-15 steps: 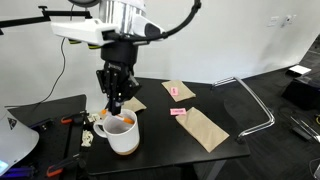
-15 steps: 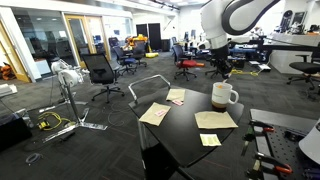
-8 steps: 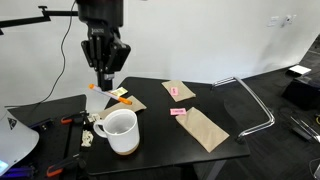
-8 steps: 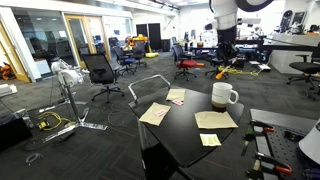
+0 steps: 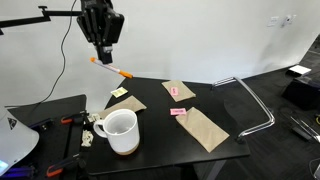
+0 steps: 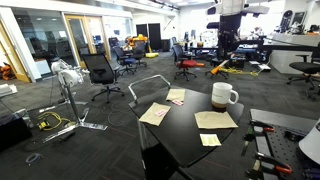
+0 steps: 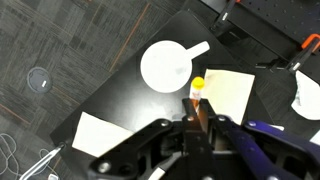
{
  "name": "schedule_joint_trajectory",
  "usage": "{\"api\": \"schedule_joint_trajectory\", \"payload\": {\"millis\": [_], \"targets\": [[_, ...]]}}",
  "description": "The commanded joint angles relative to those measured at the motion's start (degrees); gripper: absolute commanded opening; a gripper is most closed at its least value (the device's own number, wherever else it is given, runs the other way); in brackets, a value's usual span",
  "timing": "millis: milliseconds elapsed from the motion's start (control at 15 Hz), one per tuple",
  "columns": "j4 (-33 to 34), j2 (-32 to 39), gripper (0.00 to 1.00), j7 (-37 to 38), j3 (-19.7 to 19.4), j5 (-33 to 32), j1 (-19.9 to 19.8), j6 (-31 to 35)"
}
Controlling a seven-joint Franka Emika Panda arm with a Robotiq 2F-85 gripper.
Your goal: Remove the marker from the mug cup
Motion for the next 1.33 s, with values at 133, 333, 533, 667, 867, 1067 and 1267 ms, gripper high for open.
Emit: {"api": "schedule_joint_trajectory", "payload": {"millis": [133,333,533,667,867,1067,1267], "targets": [[-1.9,0.2,0.03,2.8,1.3,7.1,3.8,5.7],[-4.5,1.3,0.03,6.5,2.5,11.0,5.3,10.3],[-8.5,2.8,0.03,11.3,4.6,14.6,6.6,16.5],[-11.0,4.0,0.03,14.4,6.1,16.6,7.4,21.0],[-14.1,6.2,0.03,19.2,8.8,18.6,8.6,29.1],[-15.9,8.1,0.03,24.7,11.6,18.6,9.0,37.2],[-16.3,10.3,0.03,28.5,13.1,18.4,9.2,42.6]]}}
